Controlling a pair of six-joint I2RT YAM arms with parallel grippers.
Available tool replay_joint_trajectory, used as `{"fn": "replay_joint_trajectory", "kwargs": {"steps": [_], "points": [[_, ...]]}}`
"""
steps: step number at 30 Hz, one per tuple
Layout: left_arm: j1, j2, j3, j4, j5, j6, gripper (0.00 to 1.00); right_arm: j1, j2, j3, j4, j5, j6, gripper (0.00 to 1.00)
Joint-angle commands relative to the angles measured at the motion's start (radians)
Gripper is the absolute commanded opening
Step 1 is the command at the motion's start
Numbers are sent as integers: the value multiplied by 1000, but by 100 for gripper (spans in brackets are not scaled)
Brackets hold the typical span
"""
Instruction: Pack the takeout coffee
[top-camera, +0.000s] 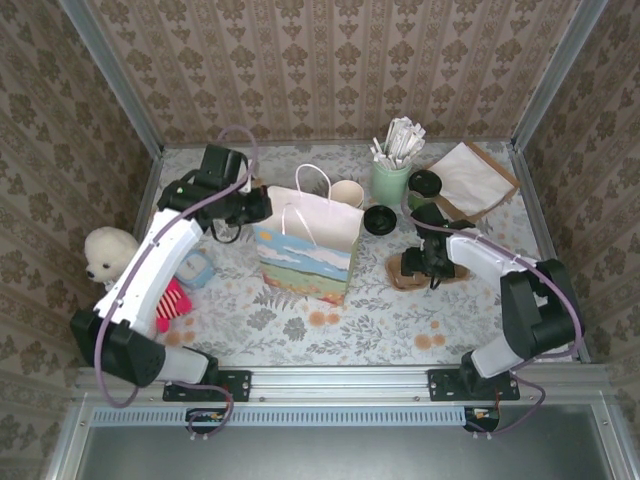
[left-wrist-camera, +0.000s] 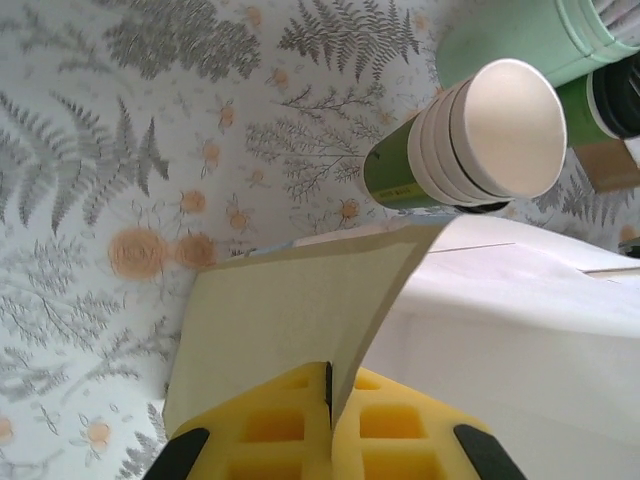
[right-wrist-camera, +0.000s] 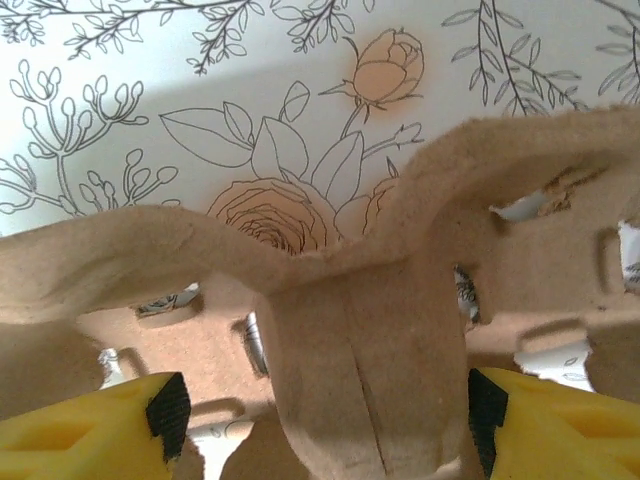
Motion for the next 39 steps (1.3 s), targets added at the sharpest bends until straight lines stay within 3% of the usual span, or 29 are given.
{"fn": "replay_joint_trajectory", "kwargs": {"steps": [1,4,8,12,14,19,22,27,30,39], "points": [[-21,-98,-85,62,-91,-254,2,5,28,61,-55,58,-69,76],[-95,-163,-147,103,-158,-330,9,5,68,100,-88,42,-126,75],[-105,-182,-178,135,-100,-283,30,4,116,139,-122,30,-184,76],[-56,-195,-137,102,-28,-148,46,4,131,146,-136,29,-194,76],[-35,-219,-112,102,-10,-48,64,5,123,133,-136,18,-193,76],[4,-247,-56,126,41,227,94,-5,114,91,-109,-15,-197,75],[7,-241,-33,192,101,372,100,-7,127,79,-83,-11,-200,69],[14,-165,14,238,208,575,100,-6,117,76,-67,-3,-202,61],[15,-104,61,224,350,671,100,-6,90,65,-60,13,-197,51],[3,59,213,68,592,860,97,-6,-75,0,-17,39,-210,32]]}}
